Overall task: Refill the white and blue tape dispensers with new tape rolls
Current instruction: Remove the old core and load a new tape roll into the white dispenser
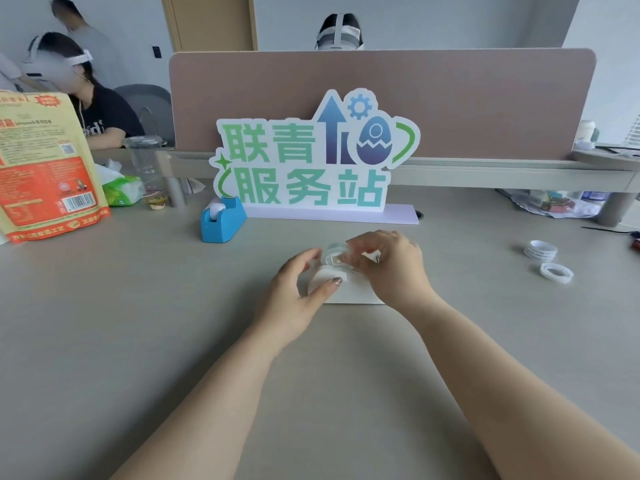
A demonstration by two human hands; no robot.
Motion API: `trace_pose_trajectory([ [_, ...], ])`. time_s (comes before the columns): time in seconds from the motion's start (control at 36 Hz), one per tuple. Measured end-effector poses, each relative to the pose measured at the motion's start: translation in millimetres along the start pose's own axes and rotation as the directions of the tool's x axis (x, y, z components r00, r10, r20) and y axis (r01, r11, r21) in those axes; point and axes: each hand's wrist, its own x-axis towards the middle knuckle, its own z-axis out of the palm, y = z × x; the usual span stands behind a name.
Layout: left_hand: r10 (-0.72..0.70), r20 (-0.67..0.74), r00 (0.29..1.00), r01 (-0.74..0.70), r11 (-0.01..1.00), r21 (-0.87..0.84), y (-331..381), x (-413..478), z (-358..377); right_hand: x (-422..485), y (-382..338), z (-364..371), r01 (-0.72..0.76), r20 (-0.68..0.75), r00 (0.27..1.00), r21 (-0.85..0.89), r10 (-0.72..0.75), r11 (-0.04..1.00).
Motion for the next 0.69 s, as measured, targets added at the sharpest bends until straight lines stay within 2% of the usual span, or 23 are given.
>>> trace_pose_trajectory([
  [0.19,-0.002,-0.008,1.0,0.003,1.0,0.022,3.9,-0.9,0.3,6.1,1.1,-5.9,0.043,0.056,0.998,-0.047,-0.04,0.998],
  [0.39,-0.022,-0.008,1.0,0.022,1.0,0.013,1.4,0.7,0.6,2.9,-3.9,-1.1,0.113,0.023,0.993,-0.02,-0.112,0.993],
  [0.69,-0.019,-0.009,1.0,0.019,1.0,0.017,0.6,1.0,0.2,5.3,0.1,-1.6,0.162,0.012,0.987,-0.097,-0.162,0.982],
])
